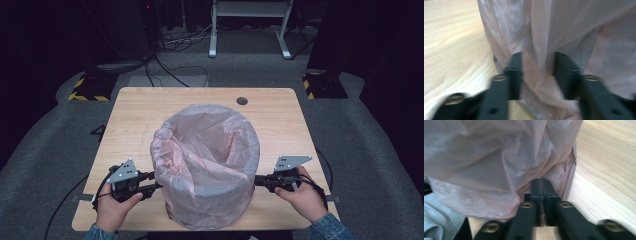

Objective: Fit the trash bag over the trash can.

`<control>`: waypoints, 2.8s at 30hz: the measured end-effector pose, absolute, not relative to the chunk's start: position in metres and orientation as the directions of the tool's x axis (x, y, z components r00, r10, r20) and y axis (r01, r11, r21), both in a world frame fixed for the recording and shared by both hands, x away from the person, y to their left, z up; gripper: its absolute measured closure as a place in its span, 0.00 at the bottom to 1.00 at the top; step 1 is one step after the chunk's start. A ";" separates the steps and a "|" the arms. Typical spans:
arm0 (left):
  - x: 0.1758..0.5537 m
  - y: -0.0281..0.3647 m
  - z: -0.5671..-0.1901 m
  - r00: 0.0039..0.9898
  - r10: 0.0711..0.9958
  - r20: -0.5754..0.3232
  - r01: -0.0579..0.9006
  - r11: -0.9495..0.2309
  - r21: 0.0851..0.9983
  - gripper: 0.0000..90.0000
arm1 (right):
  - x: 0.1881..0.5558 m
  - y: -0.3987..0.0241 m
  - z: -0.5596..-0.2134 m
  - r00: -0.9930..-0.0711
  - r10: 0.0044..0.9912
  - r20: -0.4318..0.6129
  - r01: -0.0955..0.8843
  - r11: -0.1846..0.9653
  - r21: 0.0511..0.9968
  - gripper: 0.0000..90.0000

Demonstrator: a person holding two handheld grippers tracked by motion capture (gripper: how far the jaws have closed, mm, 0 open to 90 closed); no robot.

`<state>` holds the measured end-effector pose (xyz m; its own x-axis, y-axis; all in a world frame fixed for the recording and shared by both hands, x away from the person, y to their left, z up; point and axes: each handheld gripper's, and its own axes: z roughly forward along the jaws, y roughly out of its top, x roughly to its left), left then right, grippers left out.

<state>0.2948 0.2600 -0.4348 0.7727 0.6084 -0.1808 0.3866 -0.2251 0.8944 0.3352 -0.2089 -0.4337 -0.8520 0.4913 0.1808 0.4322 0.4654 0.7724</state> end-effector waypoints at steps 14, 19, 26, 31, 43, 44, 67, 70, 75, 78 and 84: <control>0.275 0.284 -0.424 0.736 0.666 -0.125 0.346 -0.210 0.914 0.28 | 0.336 -0.237 -0.384 -0.823 0.552 0.131 0.357 0.326 0.875 0.36; 0.269 0.287 -0.428 0.720 0.684 -0.117 0.363 -0.227 0.904 0.26 | 0.339 -0.239 -0.363 -0.830 0.548 0.103 0.319 0.315 0.894 0.34; 0.257 0.296 -0.433 0.700 0.707 -0.097 0.380 -0.254 0.890 0.26 | 0.345 -0.234 -0.329 -0.848 0.523 0.082 0.275 0.302 0.913 0.33; 0.250 0.302 -0.437 0.681 0.726 -0.096 0.395 -0.253 0.883 0.26 | 0.350 -0.226 -0.309 -0.858 0.510 0.059 0.243 0.303 0.922 0.33; 0.254 0.306 -0.445 0.665 0.740 -0.100 0.414 -0.255 0.874 0.24 | 0.358 -0.202 -0.265 -0.871 0.491 0.022 0.195 0.305 0.932 0.32; 0.255 0.307 -0.447 0.666 0.740 -0.096 0.414 -0.260 0.872 0.24 | 0.359 -0.201 -0.262 -0.872 0.489 0.024 0.194 0.301 0.934 0.32; 0.281 0.310 -0.482 0.631 0.773 -0.070 0.475 -0.313 0.823 0.21 | 0.366 -0.135 -0.226 -0.902 0.432 -0.006 0.151 0.328 0.933 0.31; 0.285 0.310 -0.488 0.623 0.780 -0.060 0.487 -0.326 0.810 0.21 | 0.367 -0.122 -0.222 -0.907 0.420 -0.011 0.144 0.335 0.931 0.30; 0.289 0.311 -0.494 0.619 0.783 -0.055 0.497 -0.337 0.799 0.21 | 0.365 -0.100 -0.215 -0.919 0.393 -0.034 0.113 0.344 0.932 0.29; 0.290 0.311 -0.497 0.617 0.785 -0.050 0.502 -0.345 0.793 0.21 | 0.363 -0.090 -0.214 -0.923 0.382 -0.045 0.103 0.357 0.929 0.29; 0.290 0.310 -0.503 0.611 0.789 -0.064 0.514 -0.334 0.790 0.21 | 0.365 -0.070 -0.216 -0.928 0.367 -0.060 0.094 0.387 0.917 0.28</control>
